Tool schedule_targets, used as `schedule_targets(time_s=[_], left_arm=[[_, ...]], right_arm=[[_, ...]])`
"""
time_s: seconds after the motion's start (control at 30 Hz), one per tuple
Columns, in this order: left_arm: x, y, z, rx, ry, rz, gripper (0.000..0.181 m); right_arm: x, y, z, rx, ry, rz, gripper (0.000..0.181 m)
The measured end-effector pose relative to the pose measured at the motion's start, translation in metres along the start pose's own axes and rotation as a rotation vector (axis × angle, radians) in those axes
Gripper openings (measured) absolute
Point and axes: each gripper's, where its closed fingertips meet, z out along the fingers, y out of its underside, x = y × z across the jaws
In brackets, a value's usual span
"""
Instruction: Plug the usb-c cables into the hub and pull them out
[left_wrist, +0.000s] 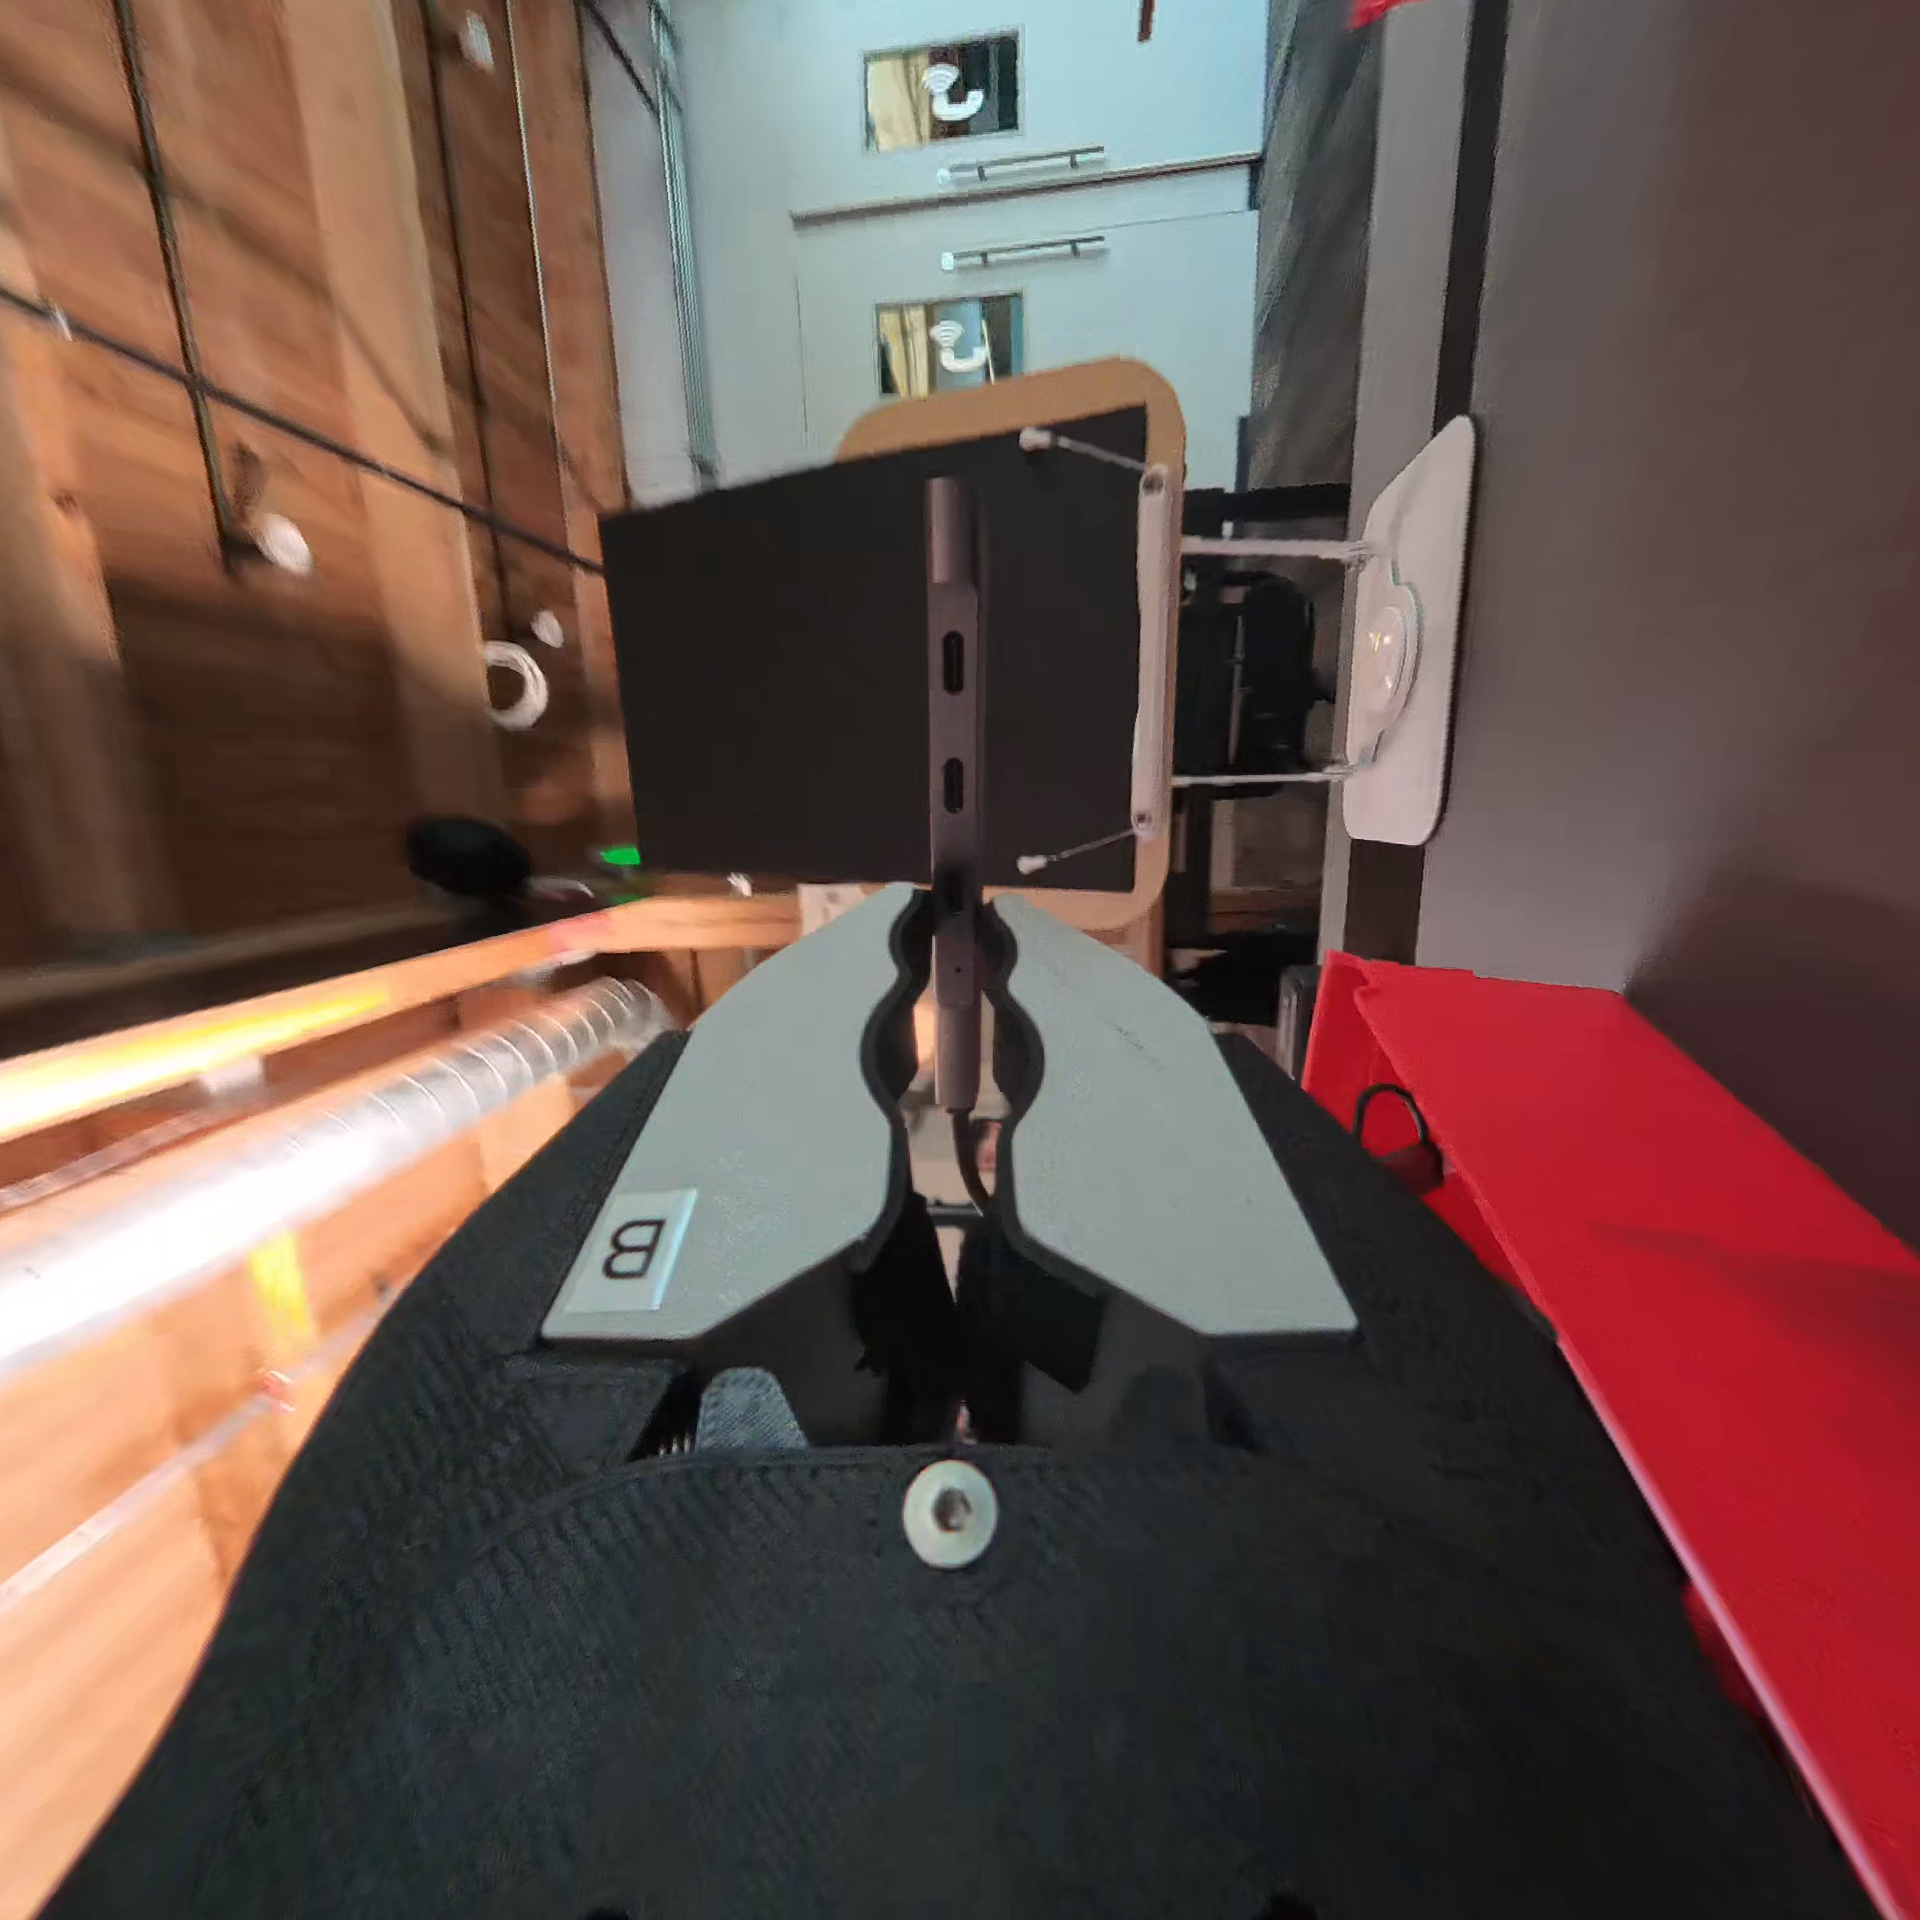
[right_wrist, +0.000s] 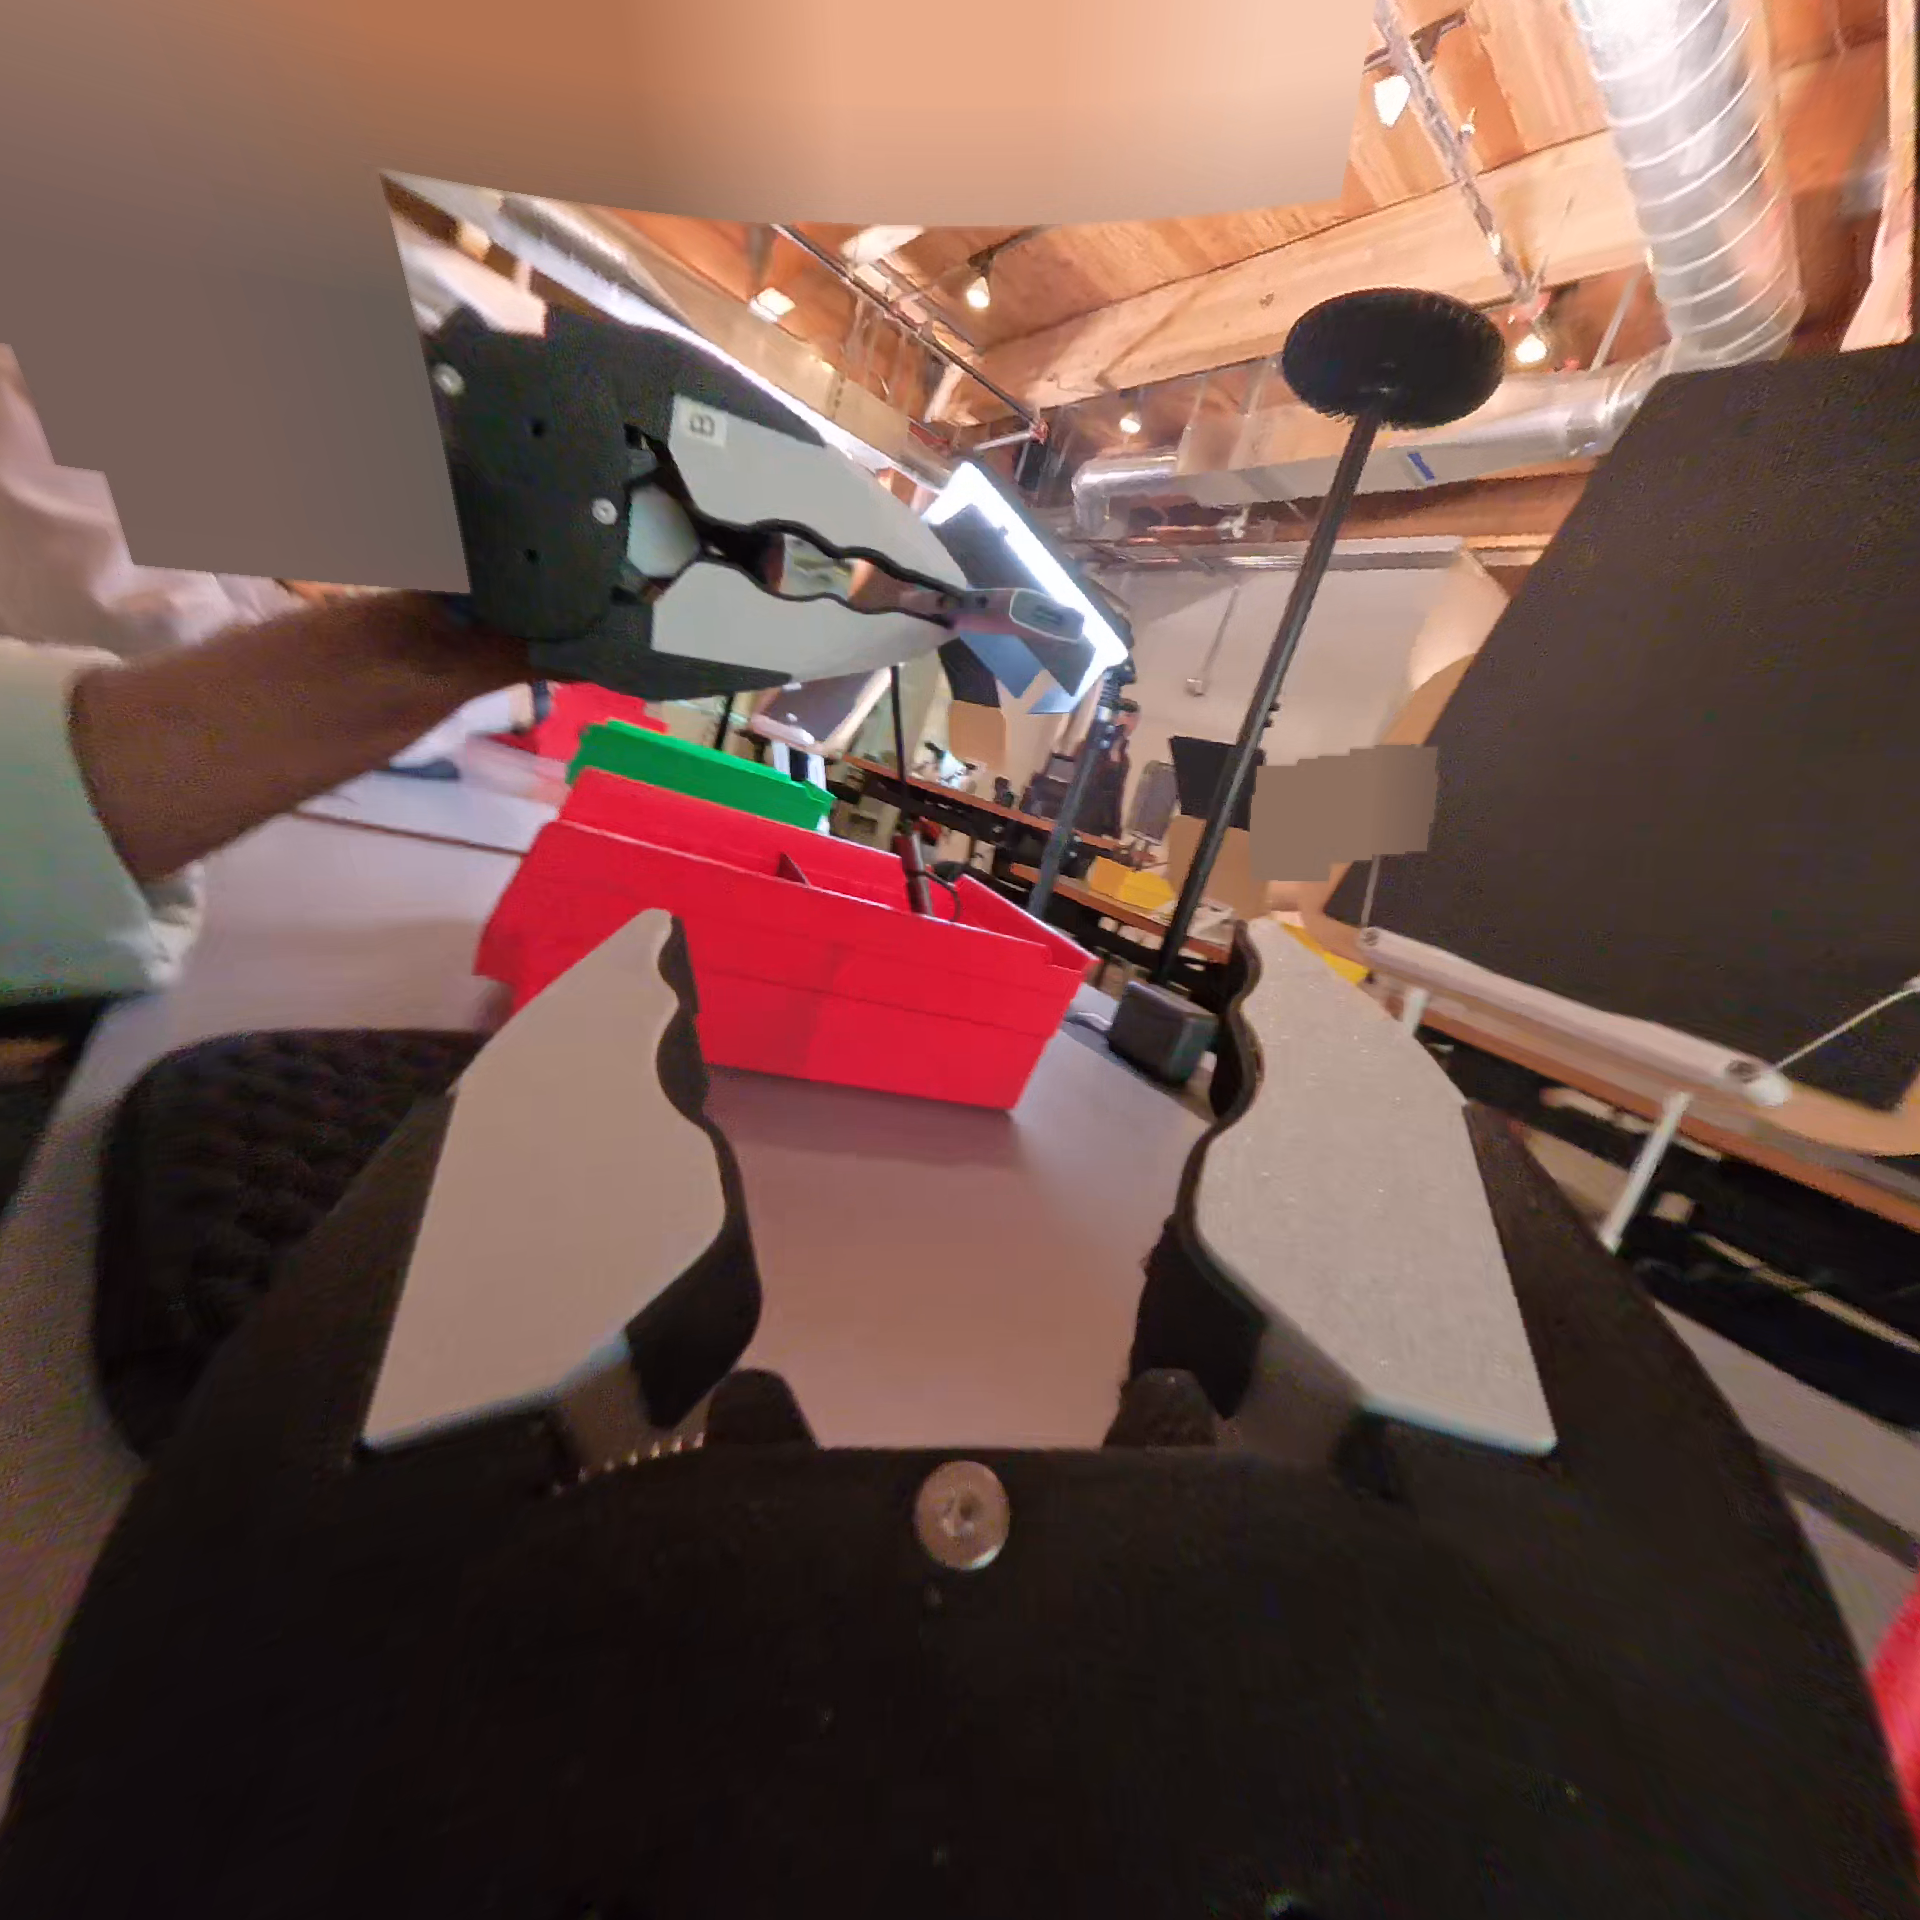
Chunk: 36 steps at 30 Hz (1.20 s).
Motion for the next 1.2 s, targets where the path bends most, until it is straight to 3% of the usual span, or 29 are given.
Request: schedule_targets(time_s=[0.1, 0.27, 0.4, 0.53, 0.63, 0.8, 0.87, 0.93, 0.97, 1.03, 1.17, 1.2], left_arm=[[0.023, -0.029, -0.002, 0.057, 0.056, 0.099, 0.007], [0.045, -0.062, -0.01, 0.157, 0.141, 0.195, 0.007], [0.05, -0.08, -0.023, 0.246, 0.217, 0.213, 0.007], [0.061, -0.099, -0.039, 0.357, 0.318, 0.191, 0.007], [0.066, -0.107, -0.045, 0.408, 0.363, 0.2, 0.006], [0.061, -0.108, -0.043, 0.432, 0.356, 0.144, 0.008], [0.057, -0.099, -0.032, 0.377, 0.297, 0.149, 0.033], [0.055, -0.081, -0.016, 0.26, 0.24, 0.212, 0.045], [0.056, -0.075, -0.01, 0.228, 0.221, 0.233, 0.041], [0.053, -0.073, -0.005, 0.238, 0.179, 0.259, 0.007], [0.052, -0.076, 0.0, 0.262, 0.246, 0.237, 0.007], [0.053, -0.079, 0.001, 0.283, 0.276, 0.223, 0.007]], right_arm=[[0.001, 0.003, 0.0, -0.044, 0.067, -0.23, 0.083], [-0.004, 0.005, 0.004, -0.107, 0.145, -0.601, 0.079], [-0.015, -0.002, 0.007, -0.088, 0.162, -0.766, 0.069], [-0.02, 0.005, 0.007, -0.125, 0.141, -0.848, 0.048], [-0.023, 0.008, 0.008, -0.154, 0.145, -0.963, 0.009], [-0.023, 0.004, 0.006, -0.155, 0.175, -1.038, 0.008], [-0.022, -0.002, 0.005, -0.128, 0.196, -1.032, 0.008], [-0.02, -0.007, 0.003, -0.116, 0.215, -1.018, 0.008], [-0.019, -0.005, 0.003, -0.127, 0.211, -1.015, 0.008], [-0.021, 0.002, 0.004, -0.158, 0.188, -1.042, 0.008], [-0.019, -0.003, 0.004, -0.131, 0.215, -1.032, 0.011], [-0.019, -0.007, 0.003, -0.107, 0.216, -0.995, 0.022]])
